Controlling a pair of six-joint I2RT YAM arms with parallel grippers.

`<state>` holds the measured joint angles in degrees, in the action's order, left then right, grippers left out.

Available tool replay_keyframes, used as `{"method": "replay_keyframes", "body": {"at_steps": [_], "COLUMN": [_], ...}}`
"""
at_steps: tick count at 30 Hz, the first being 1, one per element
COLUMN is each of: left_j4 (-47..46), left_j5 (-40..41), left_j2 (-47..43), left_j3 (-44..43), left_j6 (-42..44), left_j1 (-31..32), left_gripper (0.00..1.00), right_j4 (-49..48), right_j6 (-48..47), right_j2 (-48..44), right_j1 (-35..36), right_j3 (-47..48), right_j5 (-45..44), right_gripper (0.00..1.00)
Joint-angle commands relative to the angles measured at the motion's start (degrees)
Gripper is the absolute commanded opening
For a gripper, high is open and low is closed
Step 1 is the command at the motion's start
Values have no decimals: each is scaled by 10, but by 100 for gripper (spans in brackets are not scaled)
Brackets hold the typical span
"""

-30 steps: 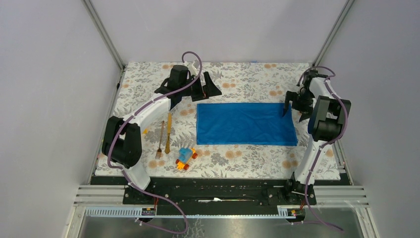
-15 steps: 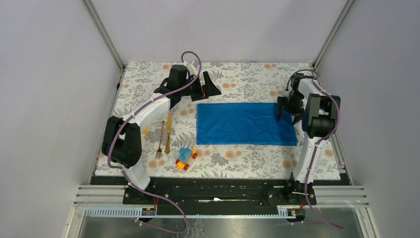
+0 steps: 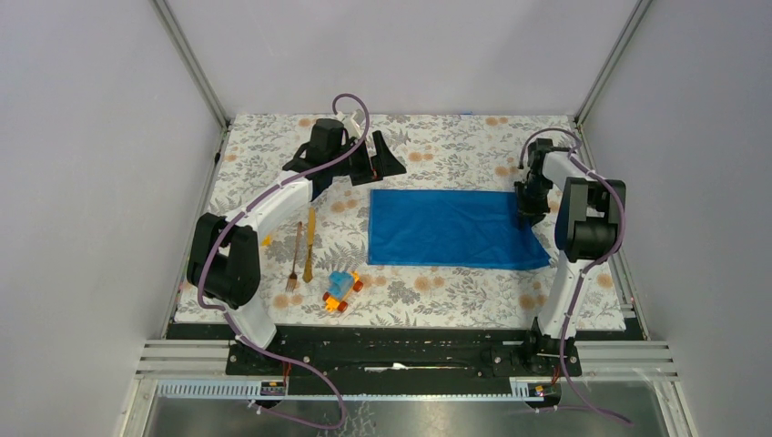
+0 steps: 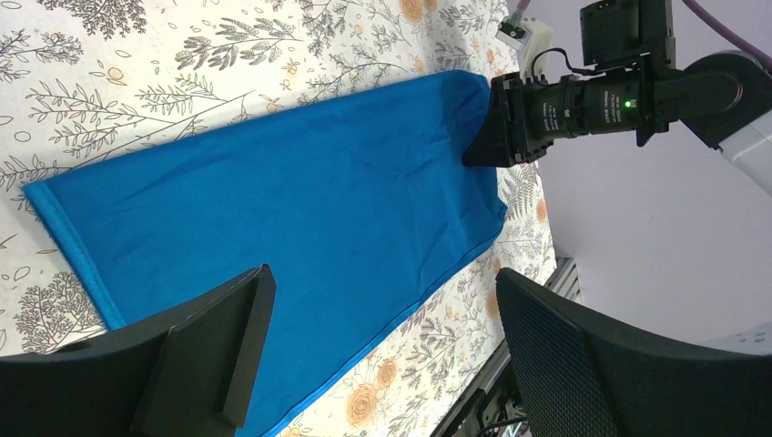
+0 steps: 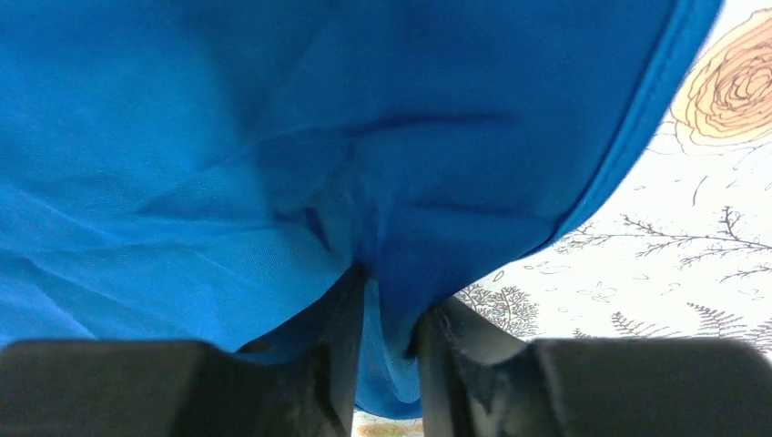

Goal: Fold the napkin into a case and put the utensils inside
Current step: Pick up the rectangle-folded napkin from the center of the board, then fold the rectangle-folded napkin at the center of the board.

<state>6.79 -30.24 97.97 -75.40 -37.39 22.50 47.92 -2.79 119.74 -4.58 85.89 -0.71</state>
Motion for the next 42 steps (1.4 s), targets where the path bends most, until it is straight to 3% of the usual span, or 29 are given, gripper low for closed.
{"method": "replay_keyframes", "body": {"at_steps": [1, 7, 11, 17, 24, 30, 36, 42], "left_j4": [-24, -23, -23, -23, -23, -16, -10, -10], "left_j5": [-12, -8, -9, -11, -11, -1, 6, 5], "left_j2": [-4, -4, -4, -1, -2, -11, -13, -16], "left_j3": [-16, -16, -16, -16, -15, -20, -22, -22], "left_j6": [4, 7, 7, 7, 7, 18, 24, 23], "left_j1": [-3, -3, -3, -3, -3, -4, -12, -25], "left_gripper": [97, 96, 96, 97, 96, 96, 96, 96], "right_j4": [-83, -89, -84, -111, -63, 47, 60, 42], "right_j6": [-45, -81, -93, -75, 42, 117, 148, 143], "right_j2": [6, -28, -30, -66, -106, -69, -45, -11], "right_j1": [4, -2, -26, -40, 40, 158, 265, 311], "right_j3": [-62, -51, -29, -40, -53, 4, 41, 89], "right_j5": [-34, -147, -234, -291, -363, -301, -214, -146], "right_gripper": [28, 0, 0, 0, 0, 0, 0, 0]}}
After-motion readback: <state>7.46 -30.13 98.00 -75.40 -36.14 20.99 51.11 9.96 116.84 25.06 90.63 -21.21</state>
